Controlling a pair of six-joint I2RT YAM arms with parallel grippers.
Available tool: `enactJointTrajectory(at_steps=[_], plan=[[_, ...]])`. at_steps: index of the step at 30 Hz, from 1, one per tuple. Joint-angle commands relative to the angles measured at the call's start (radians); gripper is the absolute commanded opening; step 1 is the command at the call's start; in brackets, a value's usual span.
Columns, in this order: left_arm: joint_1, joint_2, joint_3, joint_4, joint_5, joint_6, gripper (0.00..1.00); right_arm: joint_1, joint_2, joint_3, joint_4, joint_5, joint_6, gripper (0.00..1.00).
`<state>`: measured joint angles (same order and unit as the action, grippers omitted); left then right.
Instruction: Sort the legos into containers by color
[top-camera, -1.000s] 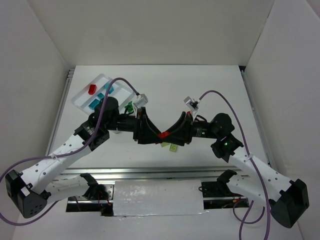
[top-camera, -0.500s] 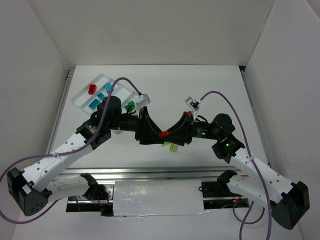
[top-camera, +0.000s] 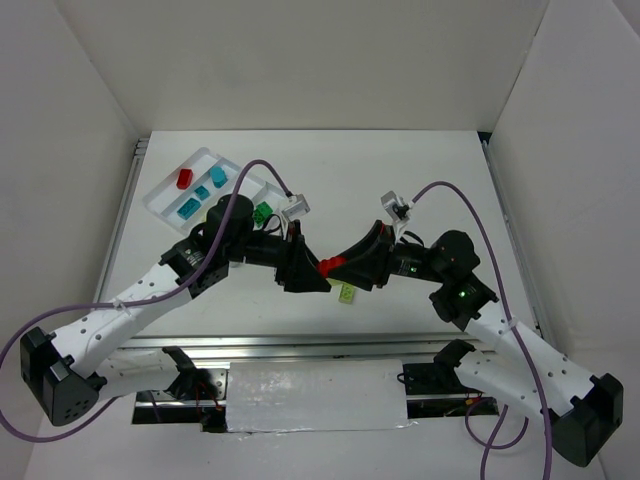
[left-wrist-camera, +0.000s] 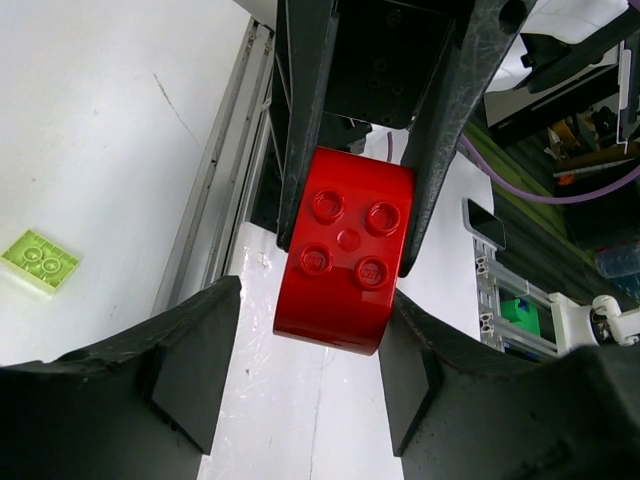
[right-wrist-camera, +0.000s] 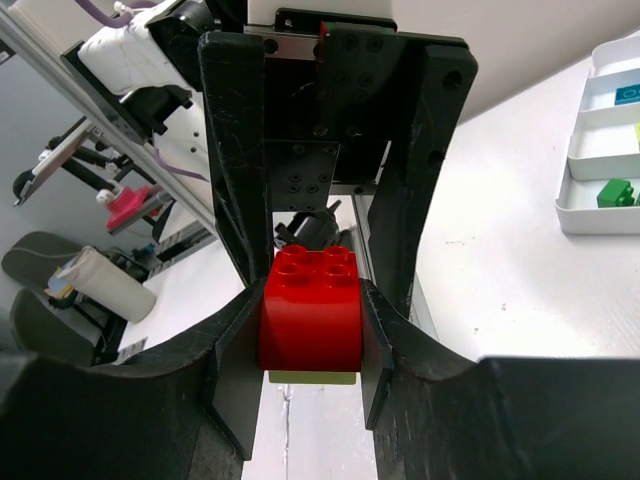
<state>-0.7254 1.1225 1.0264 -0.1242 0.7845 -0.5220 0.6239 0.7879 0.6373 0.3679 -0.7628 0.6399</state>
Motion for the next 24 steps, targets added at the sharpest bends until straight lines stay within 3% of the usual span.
enactJointTrajectory(at_steps=[1, 3, 12, 15, 20, 24], plan=[[0.000, -0.020, 0.034, 0.009, -0.007, 0.034, 0.69, 0.004, 0.000, 0.064, -0.004, -0.007, -0.035, 0.00], [0.000, -0.023, 0.038, 0.014, -0.005, 0.031, 0.73, 0.007, 0.007, 0.061, -0.007, -0.023, -0.045, 0.00], [0.000, -0.041, 0.080, -0.041, -0.040, 0.071, 0.72, 0.004, 0.017, 0.091, -0.098, -0.026, -0.104, 0.00], [0.001, -0.044, 0.081, -0.041, -0.034, 0.077, 0.65, 0.003, 0.011, 0.091, -0.112, -0.018, -0.108, 0.00], [0.001, -0.041, 0.070, -0.020, -0.008, 0.073, 0.42, -0.001, 0.004, 0.085, -0.092, -0.027, -0.092, 0.00], [0.001, -0.044, 0.067, -0.014, -0.004, 0.073, 0.32, -0.003, 0.010, 0.084, -0.081, -0.047, -0.085, 0.00]])
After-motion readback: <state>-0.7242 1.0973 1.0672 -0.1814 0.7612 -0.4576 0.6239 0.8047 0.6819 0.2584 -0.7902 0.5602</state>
